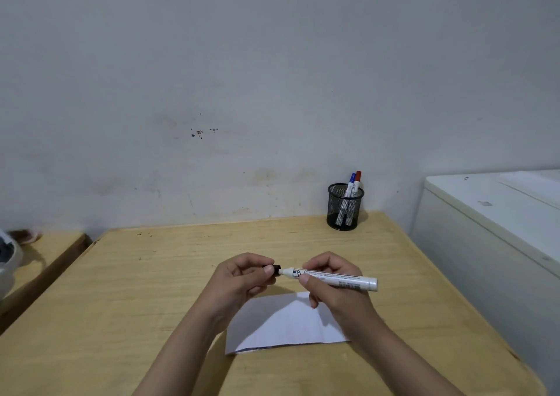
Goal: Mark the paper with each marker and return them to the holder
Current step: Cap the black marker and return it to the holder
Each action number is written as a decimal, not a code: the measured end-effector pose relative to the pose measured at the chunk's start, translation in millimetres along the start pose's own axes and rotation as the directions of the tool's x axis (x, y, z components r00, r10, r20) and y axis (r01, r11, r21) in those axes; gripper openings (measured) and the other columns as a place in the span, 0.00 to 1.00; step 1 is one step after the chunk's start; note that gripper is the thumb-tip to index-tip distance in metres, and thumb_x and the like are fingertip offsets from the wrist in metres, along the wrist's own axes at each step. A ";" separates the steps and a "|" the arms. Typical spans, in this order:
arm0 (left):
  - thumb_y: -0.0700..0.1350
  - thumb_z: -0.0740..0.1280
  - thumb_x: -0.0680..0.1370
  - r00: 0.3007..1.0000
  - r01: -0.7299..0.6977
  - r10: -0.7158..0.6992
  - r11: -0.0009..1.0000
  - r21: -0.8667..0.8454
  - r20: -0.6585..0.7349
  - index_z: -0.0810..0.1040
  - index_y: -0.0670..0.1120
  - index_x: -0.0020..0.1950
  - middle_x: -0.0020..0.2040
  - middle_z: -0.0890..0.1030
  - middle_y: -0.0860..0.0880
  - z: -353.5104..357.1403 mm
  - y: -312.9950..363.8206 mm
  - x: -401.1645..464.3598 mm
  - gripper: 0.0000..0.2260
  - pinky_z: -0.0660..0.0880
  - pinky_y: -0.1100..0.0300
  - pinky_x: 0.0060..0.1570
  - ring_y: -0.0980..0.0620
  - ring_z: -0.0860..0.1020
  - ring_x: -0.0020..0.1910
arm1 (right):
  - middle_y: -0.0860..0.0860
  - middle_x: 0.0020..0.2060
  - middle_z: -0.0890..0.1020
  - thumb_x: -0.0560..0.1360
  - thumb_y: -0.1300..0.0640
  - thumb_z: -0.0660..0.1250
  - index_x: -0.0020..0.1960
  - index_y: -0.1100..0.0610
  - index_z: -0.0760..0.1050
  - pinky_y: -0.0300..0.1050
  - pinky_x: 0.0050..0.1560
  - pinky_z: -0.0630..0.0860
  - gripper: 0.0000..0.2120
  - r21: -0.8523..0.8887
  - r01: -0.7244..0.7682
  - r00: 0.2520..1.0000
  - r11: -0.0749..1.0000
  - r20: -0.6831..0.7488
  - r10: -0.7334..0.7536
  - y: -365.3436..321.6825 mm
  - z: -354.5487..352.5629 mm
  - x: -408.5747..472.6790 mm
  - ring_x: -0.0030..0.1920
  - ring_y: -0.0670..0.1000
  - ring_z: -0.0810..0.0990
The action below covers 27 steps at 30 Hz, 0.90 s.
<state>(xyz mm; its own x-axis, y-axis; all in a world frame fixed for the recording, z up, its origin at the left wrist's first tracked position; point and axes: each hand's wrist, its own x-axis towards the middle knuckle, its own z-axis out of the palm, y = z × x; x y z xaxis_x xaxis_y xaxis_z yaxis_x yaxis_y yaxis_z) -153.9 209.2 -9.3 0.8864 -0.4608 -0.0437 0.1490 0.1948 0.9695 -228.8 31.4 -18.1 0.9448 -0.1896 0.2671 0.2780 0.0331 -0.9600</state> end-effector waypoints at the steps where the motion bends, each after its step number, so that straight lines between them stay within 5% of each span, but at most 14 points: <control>1: 0.38 0.71 0.64 1.000 0.003 -0.003 1.000 -0.009 0.011 0.80 0.39 0.44 0.34 0.84 0.46 1.4 -0.2 -0.8 0.10 0.76 0.65 0.36 0.53 0.80 0.32 | 0.50 0.29 0.81 0.65 0.59 0.73 0.38 0.56 0.79 0.44 0.31 0.74 0.04 -0.015 0.005 1.000 1.000 0.004 -0.005 0.0 0.6 -0.3 0.27 0.52 0.75; 19: 0.36 0.72 0.62 0.999 -0.040 0.037 0.997 -0.069 -0.038 0.82 0.38 0.40 0.33 0.84 0.43 9.6 -4.4 -12.6 0.08 0.81 0.64 0.39 0.50 0.82 0.33 | 0.53 0.33 0.84 0.67 0.62 0.73 0.41 0.57 0.79 0.43 0.37 0.79 0.05 -0.004 0.022 0.997 1.000 0.072 -0.021 -8.1 2.3 2.4 0.30 0.51 0.80; 24: 0.38 0.74 0.60 0.978 -0.131 0.117 0.989 -0.073 -0.175 0.84 0.41 0.39 0.35 0.85 0.46 22.4 -2.6 -7.9 0.09 0.81 0.64 0.42 0.51 0.83 0.38 | 0.53 0.29 0.80 0.70 0.62 0.72 0.45 0.62 0.81 0.42 0.34 0.79 0.05 0.167 -0.131 0.986 0.977 -0.076 0.145 -1.2 9.5 7.6 0.27 0.48 0.77; 27: 0.35 0.75 0.64 0.936 -0.200 0.206 0.978 0.049 -0.285 0.83 0.41 0.42 0.33 0.85 0.49 28.2 3.2 0.4 0.08 0.80 0.66 0.42 0.55 0.82 0.37 | 0.51 0.25 0.79 0.69 0.54 0.73 0.39 0.64 0.80 0.44 0.32 0.78 0.12 -0.010 -0.235 0.958 0.972 -0.170 0.230 5.9 9.2 9.5 0.25 0.48 0.76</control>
<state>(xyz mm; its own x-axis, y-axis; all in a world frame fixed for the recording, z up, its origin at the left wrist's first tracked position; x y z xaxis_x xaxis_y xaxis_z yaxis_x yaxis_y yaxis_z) -165.5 185.2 0.6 0.9854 -0.1444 0.0901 -0.0535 0.2403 0.9692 -216.6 38.8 -20.5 0.9400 -0.3405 0.0211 0.0466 0.0668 -0.9967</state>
